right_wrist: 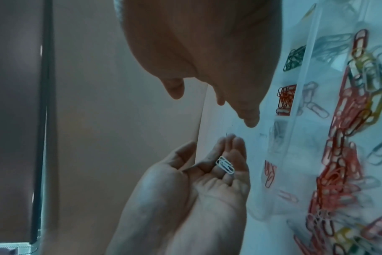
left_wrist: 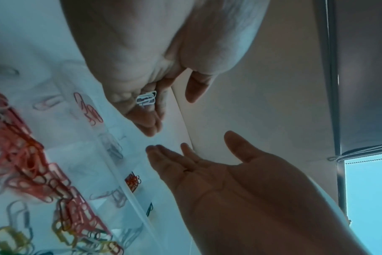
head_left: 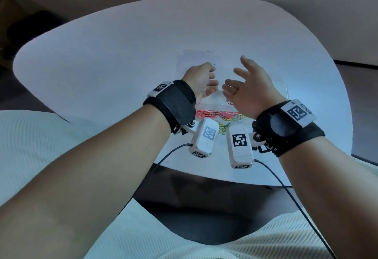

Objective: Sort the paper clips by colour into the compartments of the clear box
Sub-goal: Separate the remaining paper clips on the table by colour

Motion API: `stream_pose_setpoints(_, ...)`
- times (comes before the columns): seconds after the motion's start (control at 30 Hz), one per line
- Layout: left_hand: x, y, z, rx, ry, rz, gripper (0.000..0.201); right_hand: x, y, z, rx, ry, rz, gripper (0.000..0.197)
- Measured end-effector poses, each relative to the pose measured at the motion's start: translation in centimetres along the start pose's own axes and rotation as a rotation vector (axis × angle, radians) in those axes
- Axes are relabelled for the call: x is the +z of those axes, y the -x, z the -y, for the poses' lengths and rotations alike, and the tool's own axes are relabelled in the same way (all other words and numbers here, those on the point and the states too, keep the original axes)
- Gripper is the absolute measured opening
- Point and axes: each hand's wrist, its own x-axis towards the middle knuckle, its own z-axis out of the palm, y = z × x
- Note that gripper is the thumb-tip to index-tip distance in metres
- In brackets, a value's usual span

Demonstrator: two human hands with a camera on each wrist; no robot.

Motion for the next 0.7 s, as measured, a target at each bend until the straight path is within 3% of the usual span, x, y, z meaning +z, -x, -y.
stream_pose_setpoints(0.2, 0.1, -0.2, 0.6, -0.101, -0.091, 0.047, 0.024, -1.4, 1.1, 0.5, -0.072, 0.007, -0.049, 0.052)
stream_pose_setpoints(0.33, -0.8, 1.0, 0.2, 0.023, -0.134, 0.068, 0.044, -2.3, 2.1, 0.9, -0.106, 0.017, -0.048, 0.044)
stream_pose_setpoints(0.47, -2.4, 3.0, -0.9, 0.162, -0.246, 0.028, 0.031, -3.0, 3.7, 0.9, -0.139, 0.093, -0.005, 0.030)
stream_pose_setpoints(0.6, -4.1, 5.3, -0.8, 0.250, -0.513, 0.015, 0.019, -3.7, 5.0, -0.6, -0.173, 0.334, 0.023, 0.019)
stream_pose_setpoints(0.7, -5.2, 6.0, 0.9, 0.296, -0.758, -0.005, 0.013, -5.1, 4.7, -2.7, -0.238, 0.713, -0.003, 0.014)
